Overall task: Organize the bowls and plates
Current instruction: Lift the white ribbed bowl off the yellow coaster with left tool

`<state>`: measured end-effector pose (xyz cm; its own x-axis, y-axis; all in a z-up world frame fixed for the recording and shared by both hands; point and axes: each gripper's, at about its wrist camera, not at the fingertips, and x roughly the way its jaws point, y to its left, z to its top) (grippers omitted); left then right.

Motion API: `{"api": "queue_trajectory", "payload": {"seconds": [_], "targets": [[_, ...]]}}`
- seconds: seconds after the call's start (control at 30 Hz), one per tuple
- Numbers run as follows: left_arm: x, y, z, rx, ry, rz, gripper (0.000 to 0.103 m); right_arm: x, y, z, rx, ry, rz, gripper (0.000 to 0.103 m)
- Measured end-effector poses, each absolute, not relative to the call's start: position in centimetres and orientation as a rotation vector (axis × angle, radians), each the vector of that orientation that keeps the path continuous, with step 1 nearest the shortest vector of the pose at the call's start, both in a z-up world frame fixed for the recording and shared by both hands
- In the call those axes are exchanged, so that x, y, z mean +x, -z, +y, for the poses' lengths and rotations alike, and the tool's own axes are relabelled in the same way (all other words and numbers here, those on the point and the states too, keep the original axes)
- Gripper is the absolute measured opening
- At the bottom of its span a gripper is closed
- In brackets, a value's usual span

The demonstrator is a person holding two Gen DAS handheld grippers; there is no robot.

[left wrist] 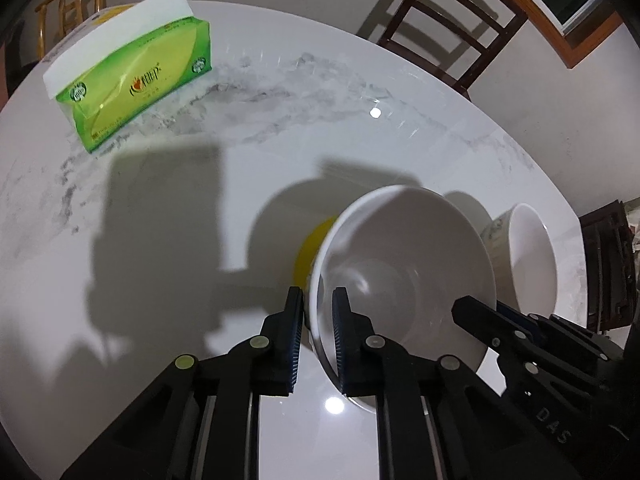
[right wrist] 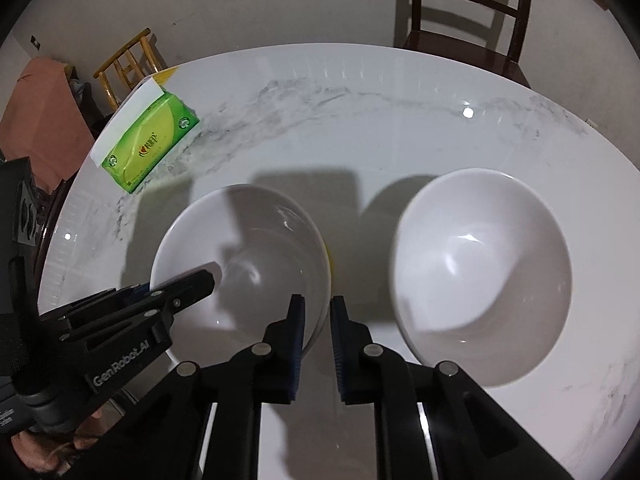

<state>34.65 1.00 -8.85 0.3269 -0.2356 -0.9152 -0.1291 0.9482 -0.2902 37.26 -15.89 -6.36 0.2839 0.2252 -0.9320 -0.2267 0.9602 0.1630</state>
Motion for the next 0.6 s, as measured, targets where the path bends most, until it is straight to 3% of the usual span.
{"api": "queue_trajectory", "payload": {"seconds": [0.6], "targets": [[30.4, 3.6, -5.3, -0.211, 0.168, 1.211, 0.012, 31.2, 1.4, -21.4, 0.037, -0.248, 1.173, 0.012]]}}
